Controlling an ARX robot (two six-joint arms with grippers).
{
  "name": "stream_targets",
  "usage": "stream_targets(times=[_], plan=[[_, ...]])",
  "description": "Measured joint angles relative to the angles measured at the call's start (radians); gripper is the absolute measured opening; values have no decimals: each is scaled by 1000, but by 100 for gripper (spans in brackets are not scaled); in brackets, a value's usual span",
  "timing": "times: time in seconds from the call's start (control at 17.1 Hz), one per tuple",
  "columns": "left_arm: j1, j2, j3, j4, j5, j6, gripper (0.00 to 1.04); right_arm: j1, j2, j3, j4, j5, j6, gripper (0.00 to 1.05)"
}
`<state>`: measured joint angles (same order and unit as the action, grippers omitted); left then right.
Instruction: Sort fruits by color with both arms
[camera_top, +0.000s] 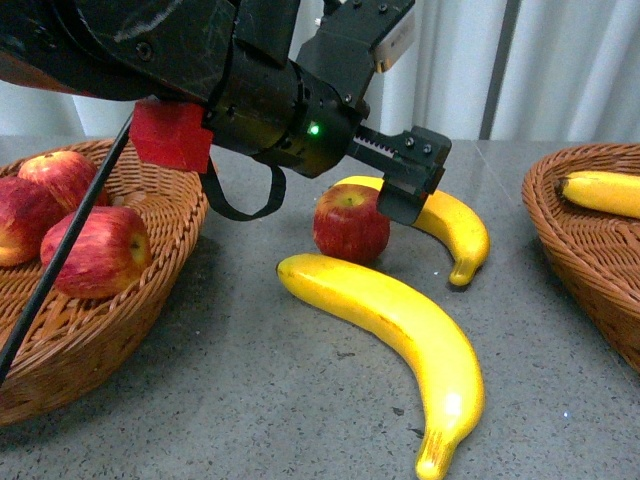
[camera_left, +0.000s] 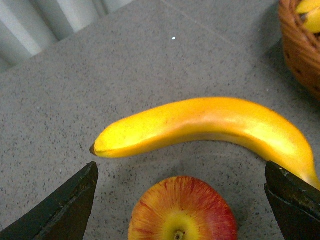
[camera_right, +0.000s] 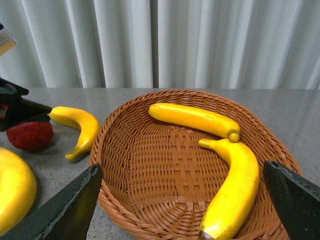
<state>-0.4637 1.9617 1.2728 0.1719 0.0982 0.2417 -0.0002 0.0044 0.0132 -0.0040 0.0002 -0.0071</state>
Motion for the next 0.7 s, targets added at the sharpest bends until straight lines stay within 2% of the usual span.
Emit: stream_targets(times=[0.53, 0.7], plan=[[2, 95, 39, -84, -3, -24, 98, 0, 0, 0, 0, 0, 0, 98], [6, 97, 40, -82, 12, -32, 71, 0, 0, 0, 0, 0, 0, 98]])
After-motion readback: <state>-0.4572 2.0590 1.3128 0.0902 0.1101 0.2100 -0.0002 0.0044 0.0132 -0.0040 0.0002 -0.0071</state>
